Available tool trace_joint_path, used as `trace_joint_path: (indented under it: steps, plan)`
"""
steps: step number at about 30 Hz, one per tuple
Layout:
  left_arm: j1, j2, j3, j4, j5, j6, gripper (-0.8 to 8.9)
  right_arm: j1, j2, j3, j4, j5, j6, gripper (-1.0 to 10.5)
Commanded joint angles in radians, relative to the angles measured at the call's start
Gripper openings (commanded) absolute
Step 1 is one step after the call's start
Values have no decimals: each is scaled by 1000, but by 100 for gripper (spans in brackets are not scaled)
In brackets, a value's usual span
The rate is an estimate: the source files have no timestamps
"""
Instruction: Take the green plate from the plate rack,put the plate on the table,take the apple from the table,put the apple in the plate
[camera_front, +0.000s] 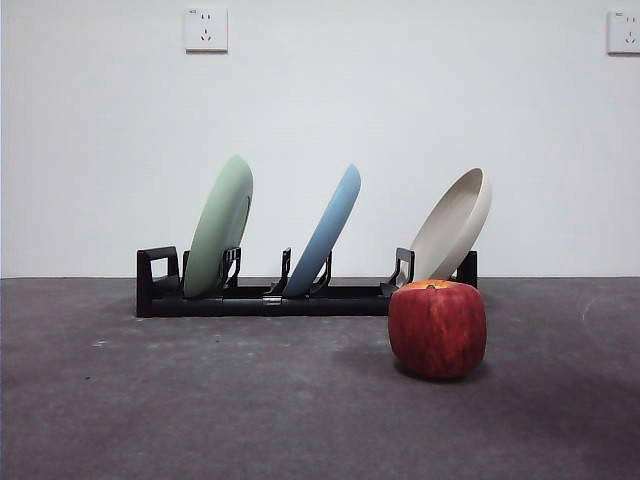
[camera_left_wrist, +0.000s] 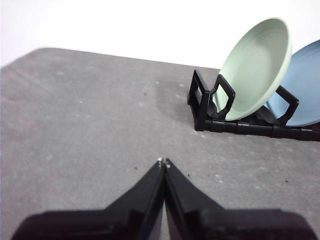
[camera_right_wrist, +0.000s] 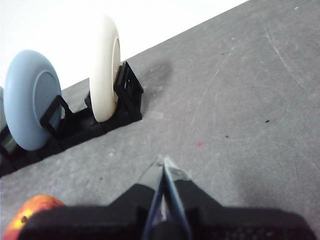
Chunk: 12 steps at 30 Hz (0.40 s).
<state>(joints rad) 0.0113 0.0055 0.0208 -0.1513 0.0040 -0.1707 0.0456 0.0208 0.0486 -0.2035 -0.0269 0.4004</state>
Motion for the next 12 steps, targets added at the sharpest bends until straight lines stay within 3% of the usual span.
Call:
trace_joint_path:
  steps: [1, 8, 12]
  plan:
    - [3, 19, 34, -8, 1, -103, -8, 1, 35, 67, 12, 0, 21, -11]
    - [3, 176, 174, -6, 1, -125, -8, 1, 250, 265, 10, -3, -26, -10]
    - [3, 318, 298, -7, 7, -116, -8, 1, 415, 405, 6, -84, -104, -10]
